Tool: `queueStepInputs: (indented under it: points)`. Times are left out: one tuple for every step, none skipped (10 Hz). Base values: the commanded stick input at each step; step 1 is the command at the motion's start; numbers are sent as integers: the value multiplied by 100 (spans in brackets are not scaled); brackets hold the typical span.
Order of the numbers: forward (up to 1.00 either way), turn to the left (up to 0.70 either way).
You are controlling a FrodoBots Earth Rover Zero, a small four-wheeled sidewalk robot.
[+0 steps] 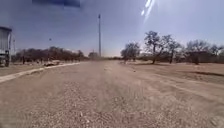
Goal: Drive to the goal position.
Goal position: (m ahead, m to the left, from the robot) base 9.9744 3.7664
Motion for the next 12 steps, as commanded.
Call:
queueStepInputs:
  points:
    - [100, 0]
    - [100, 0]
    - [100, 0]
    - [100, 0]
    - [100, 0]
    - [100, 0]
    - [100, 0]
    - [100, 0]
    - [100, 0]
    - [100, 0]
    - [100, 0]
    - [100, 0]
